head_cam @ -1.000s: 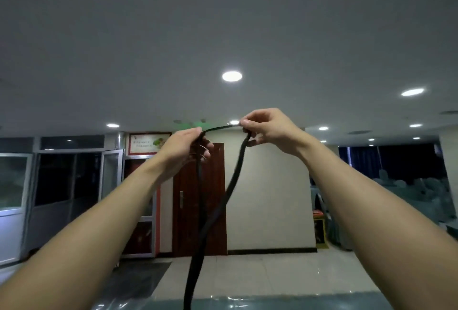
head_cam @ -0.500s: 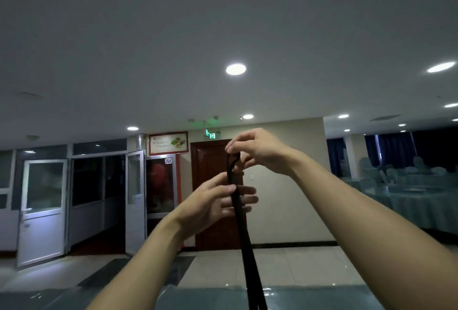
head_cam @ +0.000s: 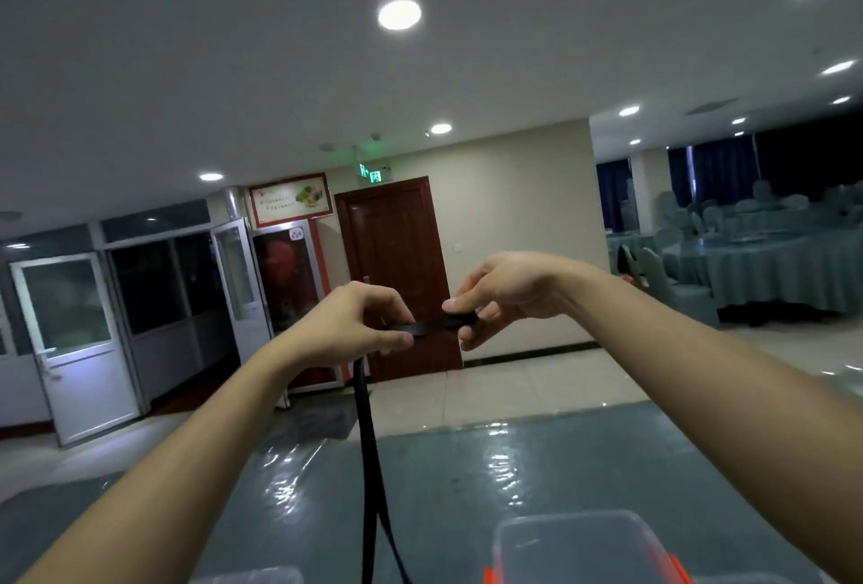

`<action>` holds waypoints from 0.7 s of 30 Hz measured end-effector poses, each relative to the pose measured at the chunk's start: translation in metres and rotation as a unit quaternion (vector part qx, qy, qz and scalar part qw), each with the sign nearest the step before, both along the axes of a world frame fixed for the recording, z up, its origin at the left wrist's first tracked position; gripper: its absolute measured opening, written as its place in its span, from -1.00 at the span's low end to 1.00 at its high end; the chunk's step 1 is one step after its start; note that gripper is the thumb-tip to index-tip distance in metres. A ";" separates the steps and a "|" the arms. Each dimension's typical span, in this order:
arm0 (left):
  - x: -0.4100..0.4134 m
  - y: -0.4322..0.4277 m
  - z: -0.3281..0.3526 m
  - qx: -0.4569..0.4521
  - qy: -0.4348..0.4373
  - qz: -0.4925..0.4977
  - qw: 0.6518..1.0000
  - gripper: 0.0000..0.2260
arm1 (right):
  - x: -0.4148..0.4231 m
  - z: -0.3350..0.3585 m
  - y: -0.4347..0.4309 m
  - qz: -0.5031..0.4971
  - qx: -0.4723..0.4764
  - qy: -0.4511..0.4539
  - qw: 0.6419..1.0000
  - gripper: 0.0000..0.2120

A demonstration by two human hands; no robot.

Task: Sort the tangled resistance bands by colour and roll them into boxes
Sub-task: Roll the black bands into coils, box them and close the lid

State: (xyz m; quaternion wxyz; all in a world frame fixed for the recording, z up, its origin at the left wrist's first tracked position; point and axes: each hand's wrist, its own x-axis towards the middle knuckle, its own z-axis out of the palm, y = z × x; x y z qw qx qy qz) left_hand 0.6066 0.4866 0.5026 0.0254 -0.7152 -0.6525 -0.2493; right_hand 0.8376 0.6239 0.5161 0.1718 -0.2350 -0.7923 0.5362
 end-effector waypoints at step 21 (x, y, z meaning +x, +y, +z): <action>0.018 0.067 -0.135 -0.062 0.090 -0.128 0.986 -0.83 | 0.021 -0.200 0.058 -0.013 -0.051 0.069 0.996 -0.79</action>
